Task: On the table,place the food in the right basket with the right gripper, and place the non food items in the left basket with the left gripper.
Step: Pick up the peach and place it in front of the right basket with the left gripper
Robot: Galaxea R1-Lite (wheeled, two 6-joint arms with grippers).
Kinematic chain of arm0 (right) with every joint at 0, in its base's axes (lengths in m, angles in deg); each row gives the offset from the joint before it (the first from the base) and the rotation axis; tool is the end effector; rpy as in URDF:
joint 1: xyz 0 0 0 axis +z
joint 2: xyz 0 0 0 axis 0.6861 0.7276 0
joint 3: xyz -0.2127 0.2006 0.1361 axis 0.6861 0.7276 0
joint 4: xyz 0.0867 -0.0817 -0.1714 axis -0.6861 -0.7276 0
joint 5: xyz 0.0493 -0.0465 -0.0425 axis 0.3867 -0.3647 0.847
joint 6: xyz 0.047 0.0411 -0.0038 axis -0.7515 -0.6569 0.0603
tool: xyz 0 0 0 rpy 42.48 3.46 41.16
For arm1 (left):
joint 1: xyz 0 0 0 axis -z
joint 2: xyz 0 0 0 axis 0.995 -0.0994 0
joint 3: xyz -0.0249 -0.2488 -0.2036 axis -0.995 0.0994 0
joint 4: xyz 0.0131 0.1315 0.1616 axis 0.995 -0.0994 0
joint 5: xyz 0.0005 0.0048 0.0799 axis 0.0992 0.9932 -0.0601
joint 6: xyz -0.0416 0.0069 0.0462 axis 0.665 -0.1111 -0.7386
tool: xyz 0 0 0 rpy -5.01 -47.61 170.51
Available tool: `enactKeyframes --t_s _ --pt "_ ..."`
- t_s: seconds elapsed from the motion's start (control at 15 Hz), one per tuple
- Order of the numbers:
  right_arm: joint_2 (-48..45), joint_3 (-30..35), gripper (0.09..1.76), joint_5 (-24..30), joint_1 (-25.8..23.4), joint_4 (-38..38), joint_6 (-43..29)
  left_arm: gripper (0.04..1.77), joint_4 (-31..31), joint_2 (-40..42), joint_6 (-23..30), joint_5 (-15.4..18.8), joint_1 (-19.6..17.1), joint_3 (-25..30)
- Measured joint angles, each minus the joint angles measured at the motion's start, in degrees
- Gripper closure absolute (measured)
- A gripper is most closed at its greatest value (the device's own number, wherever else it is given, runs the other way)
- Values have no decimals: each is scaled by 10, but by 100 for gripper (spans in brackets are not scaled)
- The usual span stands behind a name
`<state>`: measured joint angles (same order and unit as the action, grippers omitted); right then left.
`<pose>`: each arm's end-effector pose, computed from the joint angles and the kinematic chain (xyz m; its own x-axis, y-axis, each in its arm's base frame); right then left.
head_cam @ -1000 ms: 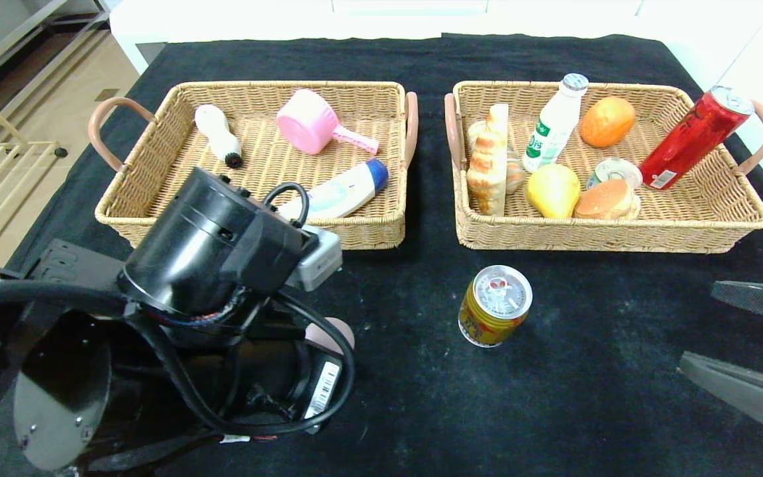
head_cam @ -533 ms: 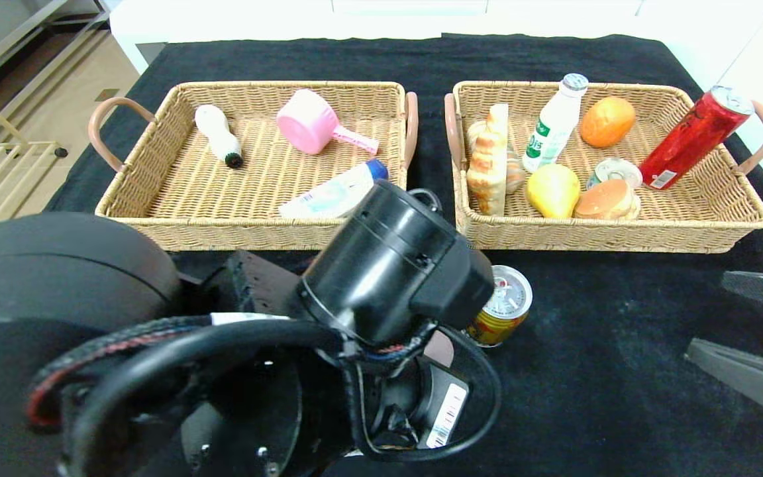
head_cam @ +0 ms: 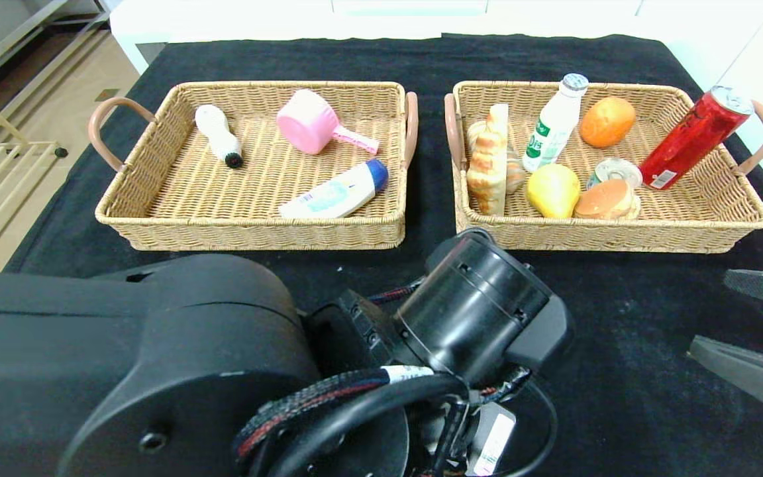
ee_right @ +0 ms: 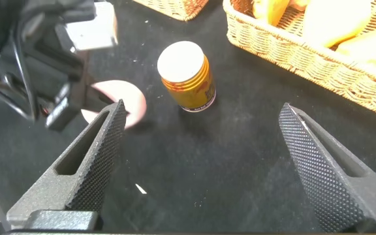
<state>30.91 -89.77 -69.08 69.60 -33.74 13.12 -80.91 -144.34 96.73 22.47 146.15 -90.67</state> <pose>0.1427 0.0879 0.2632 0.7518 0.6487 -0.1180 -0.6545 0.7559 -0.0145 0.2008 -0.3302 0.1972 0.5956 -0.3951 -0.6994 0.5900 0.8060 0.0471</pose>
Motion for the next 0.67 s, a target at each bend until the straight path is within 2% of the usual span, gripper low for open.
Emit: enactKeyframes --t_s 0.53,0.6,0.67 --pt "0 0 14 0 0 0 0 165 -2 -35 -3 -14 -1 -25" --pt "0 0 14 0 0 0 0 155 -1 -36 -3 -17 -3 -26" --pt "0 1 14 0 0 0 0 137 -1 -37 -3 -17 -3 -27"
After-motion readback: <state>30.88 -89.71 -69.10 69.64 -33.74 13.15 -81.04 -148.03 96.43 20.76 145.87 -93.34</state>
